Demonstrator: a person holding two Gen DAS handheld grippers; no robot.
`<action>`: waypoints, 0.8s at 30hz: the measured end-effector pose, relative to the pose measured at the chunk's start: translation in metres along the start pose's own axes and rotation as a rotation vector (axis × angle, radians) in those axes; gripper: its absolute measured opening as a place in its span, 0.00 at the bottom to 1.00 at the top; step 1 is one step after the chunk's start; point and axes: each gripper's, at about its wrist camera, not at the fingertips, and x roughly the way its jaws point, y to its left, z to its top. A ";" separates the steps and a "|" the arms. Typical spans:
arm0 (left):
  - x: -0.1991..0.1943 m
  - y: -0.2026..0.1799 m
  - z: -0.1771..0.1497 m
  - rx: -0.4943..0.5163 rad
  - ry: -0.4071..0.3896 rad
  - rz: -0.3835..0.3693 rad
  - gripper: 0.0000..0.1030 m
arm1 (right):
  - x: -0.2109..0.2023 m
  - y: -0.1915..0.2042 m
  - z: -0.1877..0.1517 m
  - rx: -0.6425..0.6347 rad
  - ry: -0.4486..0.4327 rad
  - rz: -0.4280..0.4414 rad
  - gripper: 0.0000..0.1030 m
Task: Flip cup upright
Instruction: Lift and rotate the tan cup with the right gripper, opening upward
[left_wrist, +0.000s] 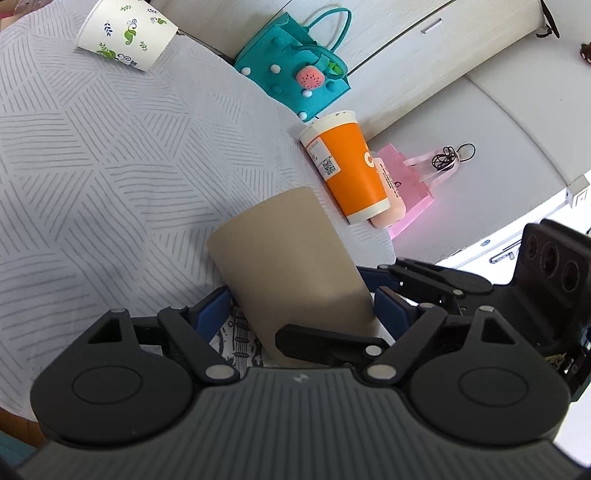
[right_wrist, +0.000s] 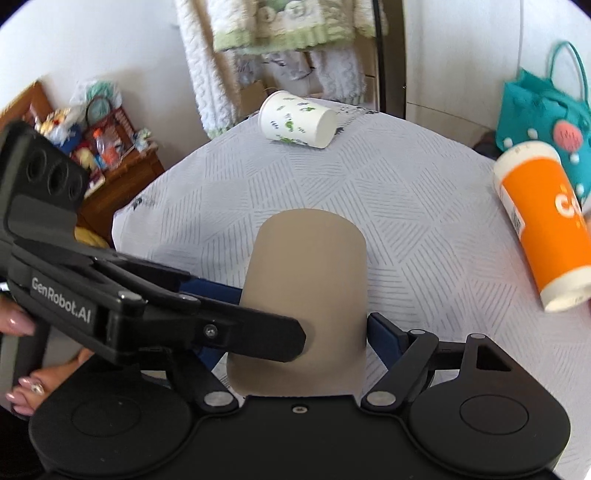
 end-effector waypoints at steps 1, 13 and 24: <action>0.002 -0.001 0.001 0.000 0.001 -0.001 0.84 | 0.000 -0.003 -0.001 0.020 -0.004 0.007 0.80; 0.012 -0.007 0.002 0.069 -0.008 0.004 0.85 | -0.004 -0.015 -0.018 0.106 -0.100 0.077 0.80; -0.004 -0.023 0.002 0.268 -0.109 0.046 0.78 | -0.024 0.005 -0.025 -0.040 -0.229 0.027 0.73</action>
